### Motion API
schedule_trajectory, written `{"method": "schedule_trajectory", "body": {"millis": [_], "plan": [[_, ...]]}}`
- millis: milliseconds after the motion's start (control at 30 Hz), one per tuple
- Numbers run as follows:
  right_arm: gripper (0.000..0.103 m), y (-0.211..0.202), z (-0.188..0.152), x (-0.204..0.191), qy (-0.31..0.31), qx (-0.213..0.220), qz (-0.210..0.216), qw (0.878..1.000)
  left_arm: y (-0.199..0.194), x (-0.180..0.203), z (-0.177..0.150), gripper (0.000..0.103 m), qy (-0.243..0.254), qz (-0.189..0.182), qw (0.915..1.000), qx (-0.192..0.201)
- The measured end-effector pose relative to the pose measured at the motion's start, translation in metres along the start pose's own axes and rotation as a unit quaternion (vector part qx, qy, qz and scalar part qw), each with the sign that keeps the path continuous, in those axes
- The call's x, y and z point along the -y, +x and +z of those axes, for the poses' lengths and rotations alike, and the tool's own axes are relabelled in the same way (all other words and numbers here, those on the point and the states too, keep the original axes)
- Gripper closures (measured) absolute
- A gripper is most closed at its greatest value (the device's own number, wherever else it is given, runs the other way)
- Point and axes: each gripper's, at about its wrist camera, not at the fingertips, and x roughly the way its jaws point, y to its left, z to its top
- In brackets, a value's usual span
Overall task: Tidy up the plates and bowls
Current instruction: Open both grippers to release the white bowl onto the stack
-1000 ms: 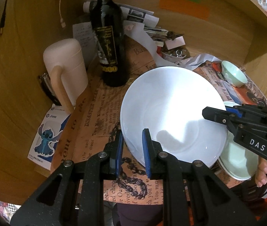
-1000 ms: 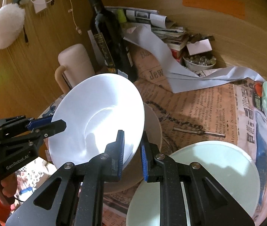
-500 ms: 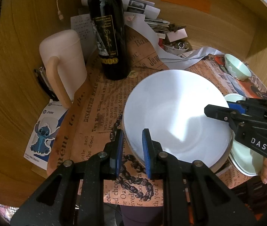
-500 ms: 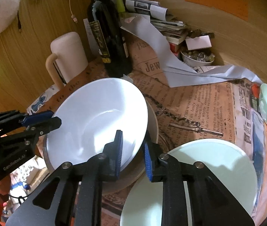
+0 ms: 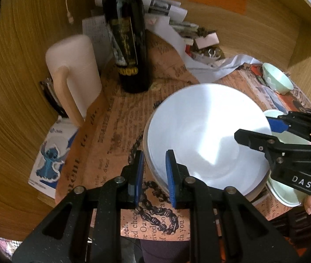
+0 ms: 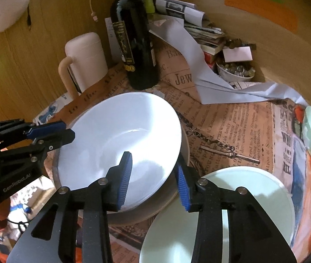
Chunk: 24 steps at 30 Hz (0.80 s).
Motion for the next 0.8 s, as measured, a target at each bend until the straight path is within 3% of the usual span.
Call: {"method": "schedule_trajectory", "body": {"millis": [167, 267, 333, 467, 600, 800], "plan": [[0.030, -0.023, 0.005, 0.010, 0.015, 0.060, -0.023, 0.998, -0.014, 0.009, 0.010, 0.081, 0.011, -0.005, 0.9998, 0.018], [0.029, -0.036, 0.008, 0.019, 0.020, 0.078, -0.030, 0.996, -0.018, 0.013, 0.018, 0.061, 0.010, -0.007, 0.9995, 0.029], [0.029, -0.042, 0.009, 0.027, 0.024, 0.086, -0.037, 0.995, -0.021, 0.017, 0.023, 0.039, 0.007, -0.008, 0.9990, 0.043], [0.027, -0.055, 0.008, 0.055, 0.047, 0.100, -0.054, 0.992, -0.023, 0.029, 0.037, 0.031, 0.013, -0.008, 0.9980, 0.061], [0.020, -0.068, 0.005, 0.088, 0.076, 0.113, -0.075, 0.988, -0.022, 0.042, 0.051, 0.015, 0.015, -0.012, 0.9973, 0.071], [0.019, -0.085, 0.000, 0.146, 0.114, 0.124, -0.130, 0.977, -0.011, 0.070, 0.076, 0.014, 0.032, -0.021, 0.9965, 0.075]]}}
